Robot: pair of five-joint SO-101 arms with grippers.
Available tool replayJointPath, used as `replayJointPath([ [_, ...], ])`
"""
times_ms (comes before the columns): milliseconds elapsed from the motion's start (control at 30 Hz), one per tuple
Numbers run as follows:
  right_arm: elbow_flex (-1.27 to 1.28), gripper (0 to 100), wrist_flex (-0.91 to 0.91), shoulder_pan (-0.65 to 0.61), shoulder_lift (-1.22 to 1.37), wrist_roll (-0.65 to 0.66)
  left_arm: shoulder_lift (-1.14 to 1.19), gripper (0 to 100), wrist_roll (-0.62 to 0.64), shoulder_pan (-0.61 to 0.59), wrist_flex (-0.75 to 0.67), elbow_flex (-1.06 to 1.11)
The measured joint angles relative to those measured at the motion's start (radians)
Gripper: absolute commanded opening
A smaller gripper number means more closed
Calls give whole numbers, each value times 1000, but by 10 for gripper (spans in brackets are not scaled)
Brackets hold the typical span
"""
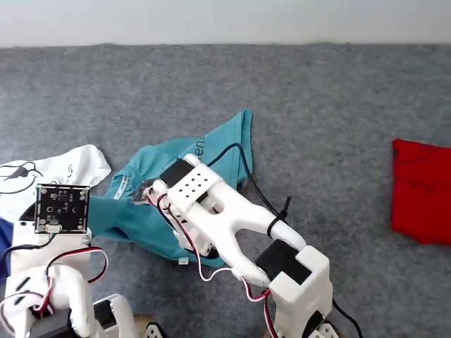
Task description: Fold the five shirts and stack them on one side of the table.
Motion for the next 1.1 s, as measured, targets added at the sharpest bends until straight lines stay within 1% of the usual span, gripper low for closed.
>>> replayJointPath([
  [167, 6, 258, 8, -32, 0, 0, 0, 14, 0, 0, 0, 0],
  [300, 6, 233, 17, -114, 0, -6, 0, 14, 0, 0, 0, 0],
  [467, 40, 232, -58, -167, 40, -6, 0, 14, 0, 0, 0, 0],
  [667, 49, 229, -143, -172, 166, -9, 0, 14, 0, 0, 0, 0],
  [833, 43, 131, -180, -144, 181, -9, 0, 14, 0, 0, 0, 15],
  [1000, 32, 83, -193, -87, 181, -9, -2, 14, 0, -2, 0, 35],
  [1100, 32, 12, -199, -63, 181, -9, -3, 14, 0, 0, 0, 35],
])
